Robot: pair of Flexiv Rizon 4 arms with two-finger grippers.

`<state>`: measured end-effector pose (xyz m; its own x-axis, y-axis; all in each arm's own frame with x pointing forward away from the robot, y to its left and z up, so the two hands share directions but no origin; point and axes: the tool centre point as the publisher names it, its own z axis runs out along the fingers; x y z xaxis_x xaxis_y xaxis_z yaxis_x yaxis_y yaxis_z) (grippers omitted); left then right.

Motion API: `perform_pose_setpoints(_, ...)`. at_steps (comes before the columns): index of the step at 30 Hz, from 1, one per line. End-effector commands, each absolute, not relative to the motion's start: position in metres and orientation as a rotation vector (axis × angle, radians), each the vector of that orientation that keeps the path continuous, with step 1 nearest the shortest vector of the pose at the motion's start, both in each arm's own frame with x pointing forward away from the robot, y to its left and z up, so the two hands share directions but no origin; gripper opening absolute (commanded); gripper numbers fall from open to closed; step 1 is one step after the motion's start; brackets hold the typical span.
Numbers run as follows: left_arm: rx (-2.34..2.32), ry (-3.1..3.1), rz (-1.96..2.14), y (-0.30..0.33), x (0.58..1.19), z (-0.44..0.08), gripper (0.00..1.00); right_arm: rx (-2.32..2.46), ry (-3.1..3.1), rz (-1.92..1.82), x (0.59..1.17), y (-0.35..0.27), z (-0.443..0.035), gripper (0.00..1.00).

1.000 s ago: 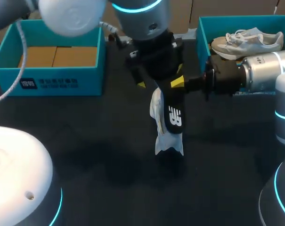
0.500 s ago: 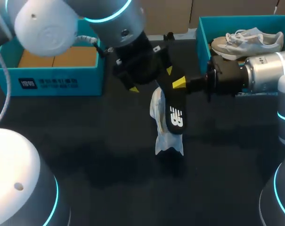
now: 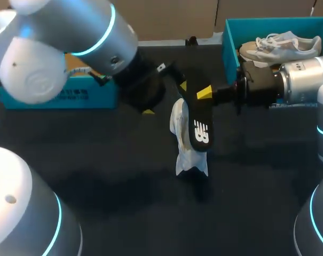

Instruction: Take the shoe out of the shoebox, open the shoe tongue, remove and reinsert the insole, then place the shoe into the shoebox

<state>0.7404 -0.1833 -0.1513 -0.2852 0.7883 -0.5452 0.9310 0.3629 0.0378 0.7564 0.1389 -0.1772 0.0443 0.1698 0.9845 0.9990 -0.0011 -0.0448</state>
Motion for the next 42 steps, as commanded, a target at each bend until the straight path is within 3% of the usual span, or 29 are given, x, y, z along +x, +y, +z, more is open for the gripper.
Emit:
perform_pose_setpoints(1, 1.259, 1.777, -0.688, -0.172, 0.739, -0.157, 1.0, -1.361, -1.302, -1.085, 0.753, 0.139, -0.176, 0.0)
perform_pose_setpoints(24, 1.099, 1.339, -0.866, -0.158, 0.743, -0.173, 1.0, -1.38, -1.305, -1.073, 0.747, 0.136, -0.17, 0.0)
perform_pose_setpoints(42, 1.051, 1.21, -0.9, -0.17, 0.754, -0.157, 1.0, -1.364, -1.302, -1.051, 0.743, 0.14, -0.168, 0.0)
